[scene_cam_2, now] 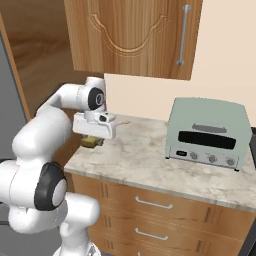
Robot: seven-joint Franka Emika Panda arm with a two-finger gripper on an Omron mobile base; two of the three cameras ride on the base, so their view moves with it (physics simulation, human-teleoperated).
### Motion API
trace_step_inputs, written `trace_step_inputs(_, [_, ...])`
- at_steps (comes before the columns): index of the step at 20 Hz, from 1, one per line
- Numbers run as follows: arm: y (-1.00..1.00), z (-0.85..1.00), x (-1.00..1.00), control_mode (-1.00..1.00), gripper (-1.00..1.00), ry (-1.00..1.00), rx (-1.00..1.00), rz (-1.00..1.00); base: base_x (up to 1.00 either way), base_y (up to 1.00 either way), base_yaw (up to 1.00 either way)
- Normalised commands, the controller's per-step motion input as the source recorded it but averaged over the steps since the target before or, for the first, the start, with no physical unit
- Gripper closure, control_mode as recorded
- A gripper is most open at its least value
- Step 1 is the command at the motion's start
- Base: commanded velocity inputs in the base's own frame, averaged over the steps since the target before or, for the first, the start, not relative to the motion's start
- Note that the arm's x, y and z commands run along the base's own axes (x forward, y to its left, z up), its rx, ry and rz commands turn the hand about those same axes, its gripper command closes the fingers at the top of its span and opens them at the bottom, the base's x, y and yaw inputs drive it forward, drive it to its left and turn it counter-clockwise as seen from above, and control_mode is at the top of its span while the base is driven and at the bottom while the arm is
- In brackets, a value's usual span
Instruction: Place the sponge inside the microwave to prepare for sanitizing.
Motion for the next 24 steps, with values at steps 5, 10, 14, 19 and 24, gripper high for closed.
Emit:
trace_step_inputs(5, [0.0,0.0,-0.62,-1.0,1.0,-0.2,0.0,0.0,0.0,0.0,0.0])
trace_step_inputs(10, [0.0,0.0,-0.3,-1.0,1.0,-0.32,0.0,0.0,0.0,0.0,0.0])
trace_step_inputs(14, [0.0,0.0,-0.04,-1.0,1.0,-0.2,0.0,0.01,0.0,0.0,0.0])
trace_step_inputs(19, [0.0,-0.03,0.01,-1.0,1.0,-0.05,0.0,0.0,0.0,0.0,0.0])
trace_step_inputs(24, [0.0,0.0,0.0,-1.0,1.0,0.0,0.0,0.0,0.0,0.0,0.0])
